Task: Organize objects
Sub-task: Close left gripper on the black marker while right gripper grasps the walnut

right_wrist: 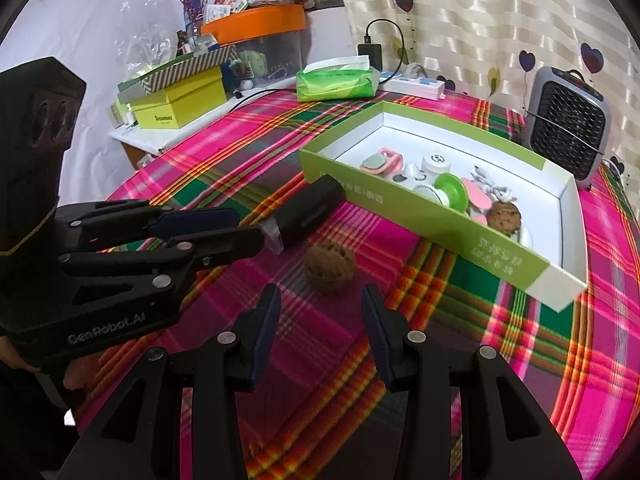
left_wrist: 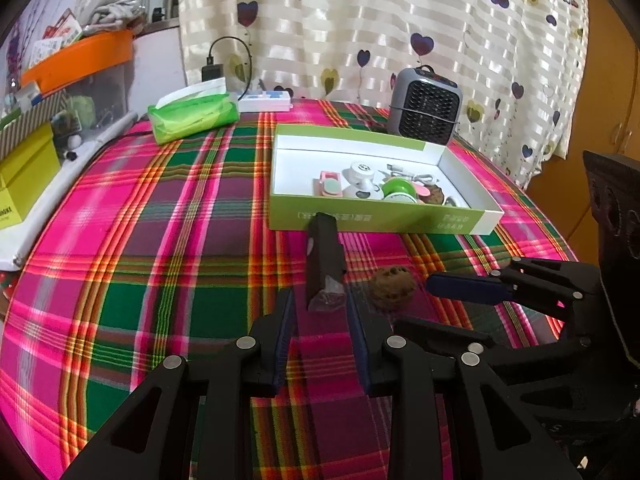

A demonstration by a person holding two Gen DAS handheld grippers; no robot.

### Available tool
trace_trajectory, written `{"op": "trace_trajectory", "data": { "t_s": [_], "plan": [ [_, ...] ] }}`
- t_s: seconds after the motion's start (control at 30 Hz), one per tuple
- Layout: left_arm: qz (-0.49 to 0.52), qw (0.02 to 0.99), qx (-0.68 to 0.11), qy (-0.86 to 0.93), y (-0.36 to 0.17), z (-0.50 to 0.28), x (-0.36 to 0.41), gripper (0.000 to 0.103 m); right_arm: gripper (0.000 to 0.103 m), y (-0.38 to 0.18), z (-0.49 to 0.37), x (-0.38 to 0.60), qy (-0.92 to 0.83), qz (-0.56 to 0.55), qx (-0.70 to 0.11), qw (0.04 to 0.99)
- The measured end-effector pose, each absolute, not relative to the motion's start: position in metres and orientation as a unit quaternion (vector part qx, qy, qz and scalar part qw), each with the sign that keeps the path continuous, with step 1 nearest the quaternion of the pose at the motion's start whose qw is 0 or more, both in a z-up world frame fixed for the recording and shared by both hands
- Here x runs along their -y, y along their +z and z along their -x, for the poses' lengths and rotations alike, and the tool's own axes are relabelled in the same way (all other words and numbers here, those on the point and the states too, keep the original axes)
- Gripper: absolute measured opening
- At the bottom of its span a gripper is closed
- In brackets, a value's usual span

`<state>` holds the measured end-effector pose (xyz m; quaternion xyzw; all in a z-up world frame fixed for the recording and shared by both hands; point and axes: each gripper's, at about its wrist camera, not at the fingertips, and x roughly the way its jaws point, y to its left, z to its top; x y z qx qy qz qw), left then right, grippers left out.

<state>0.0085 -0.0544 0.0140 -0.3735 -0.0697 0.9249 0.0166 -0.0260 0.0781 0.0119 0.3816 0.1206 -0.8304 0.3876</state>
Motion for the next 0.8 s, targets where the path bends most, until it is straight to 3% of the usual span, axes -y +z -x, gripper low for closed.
{"op": "trace_trajectory", "data": {
  "t_s": [0.4, 0.5, 0.8],
  "plan": [
    [0.374, 0.018, 0.073, 0.924, 0.014, -0.005, 0.061, 0.025, 0.043, 0.007, 0.047, -0.066, -0.826, -0.404, -0.114, 0.377],
    [0.377, 0.019, 0.068, 0.923, 0.013, -0.002, 0.059, 0.025, 0.033, 0.008, 0.049, -0.069, -0.824, -0.407, -0.103, 0.381],
    [0.391, 0.022, 0.051, 0.919, 0.011, 0.012, 0.049, 0.028, 0.033, 0.011, 0.051, -0.079, -0.832, -0.399, -0.089, 0.375]
  ]
}}
